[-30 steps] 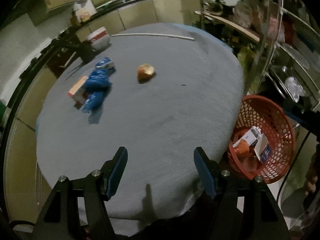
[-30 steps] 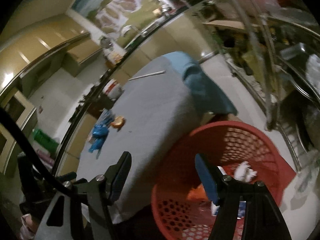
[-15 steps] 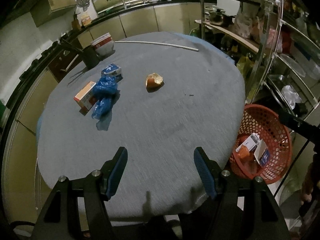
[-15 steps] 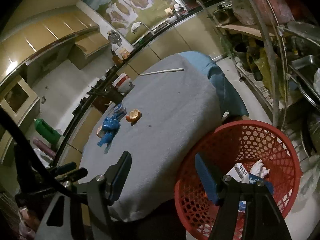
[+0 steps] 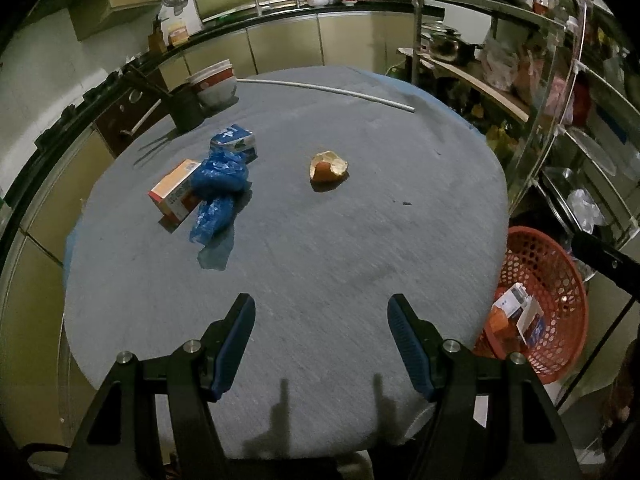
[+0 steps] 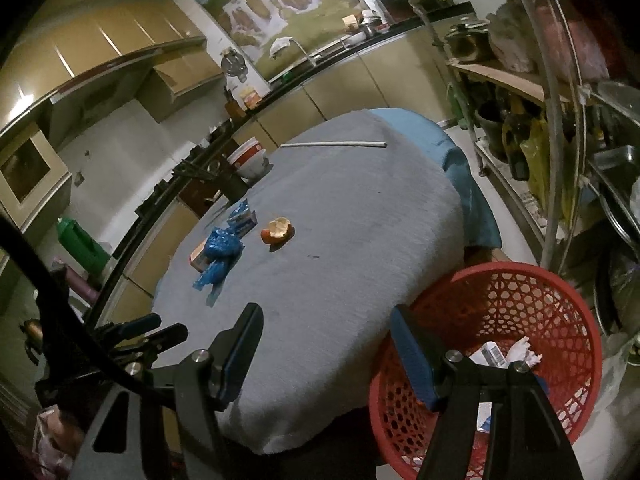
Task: Collect trash
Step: 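Move both tools back over the table toward the orange peel and blue bag, then grasp the orange peel with the right gripper while the left grasps the blue plastic bag, then lift the orange peel and blue bag off the table with both grippers, then carry the orange peel and blue bag over the red basket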
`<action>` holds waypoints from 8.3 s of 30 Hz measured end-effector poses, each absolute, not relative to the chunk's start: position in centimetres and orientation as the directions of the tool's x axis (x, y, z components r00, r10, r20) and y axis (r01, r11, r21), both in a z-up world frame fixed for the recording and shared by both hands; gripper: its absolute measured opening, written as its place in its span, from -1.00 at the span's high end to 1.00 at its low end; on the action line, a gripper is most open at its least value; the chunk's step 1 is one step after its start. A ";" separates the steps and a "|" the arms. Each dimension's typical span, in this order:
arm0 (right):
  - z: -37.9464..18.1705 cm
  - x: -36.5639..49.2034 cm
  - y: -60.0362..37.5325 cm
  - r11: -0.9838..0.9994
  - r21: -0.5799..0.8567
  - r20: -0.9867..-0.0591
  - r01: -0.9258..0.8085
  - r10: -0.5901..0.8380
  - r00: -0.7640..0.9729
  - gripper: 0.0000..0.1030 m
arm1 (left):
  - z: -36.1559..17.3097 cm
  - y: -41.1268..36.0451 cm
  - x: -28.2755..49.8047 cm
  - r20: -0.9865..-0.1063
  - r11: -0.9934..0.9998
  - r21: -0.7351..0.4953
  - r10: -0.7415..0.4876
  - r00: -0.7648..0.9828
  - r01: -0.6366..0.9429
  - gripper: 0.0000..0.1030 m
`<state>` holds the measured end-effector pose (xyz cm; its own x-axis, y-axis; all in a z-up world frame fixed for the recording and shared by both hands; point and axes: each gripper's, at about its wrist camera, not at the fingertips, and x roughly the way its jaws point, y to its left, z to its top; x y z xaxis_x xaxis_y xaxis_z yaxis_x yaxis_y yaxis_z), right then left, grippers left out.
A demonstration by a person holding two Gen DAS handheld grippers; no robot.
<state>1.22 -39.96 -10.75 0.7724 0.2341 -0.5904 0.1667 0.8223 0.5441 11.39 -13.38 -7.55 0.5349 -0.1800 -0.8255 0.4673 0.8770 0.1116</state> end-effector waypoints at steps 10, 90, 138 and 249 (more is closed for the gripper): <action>-9.3 3.3 -36.3 0.848 0.517 -0.584 0.119 0.248 0.773 -0.35 | -7.2 -10.6 12.0 -0.811 0.889 0.139 -0.151 0.565 0.437 -0.35; -15.9 28.5 -27.2 0.949 0.299 -0.774 0.100 0.180 0.607 0.42 | -13.5 -2.6 30.1 -0.836 0.920 -0.268 -0.369 0.406 0.285 0.96; -9.6 9.6 -28.4 0.904 0.426 -0.615 0.028 0.266 0.742 0.44 | -9.2 -0.8 18.3 -0.769 0.923 -0.208 -0.359 0.528 0.325 0.79; -10.4 -9.0 -43.9 0.787 0.505 -0.517 0.356 -0.055 0.854 0.44 | -3.6 -20.1 3.8 -0.640 0.599 -0.074 -0.641 0.423 0.797 0.70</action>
<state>-9.03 -43.86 -10.37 0.8542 -0.0547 -0.5170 0.3559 0.7865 0.5047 3.79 -20.09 -3.64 0.4228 -0.6413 -0.6403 0.7974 0.5990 -0.0735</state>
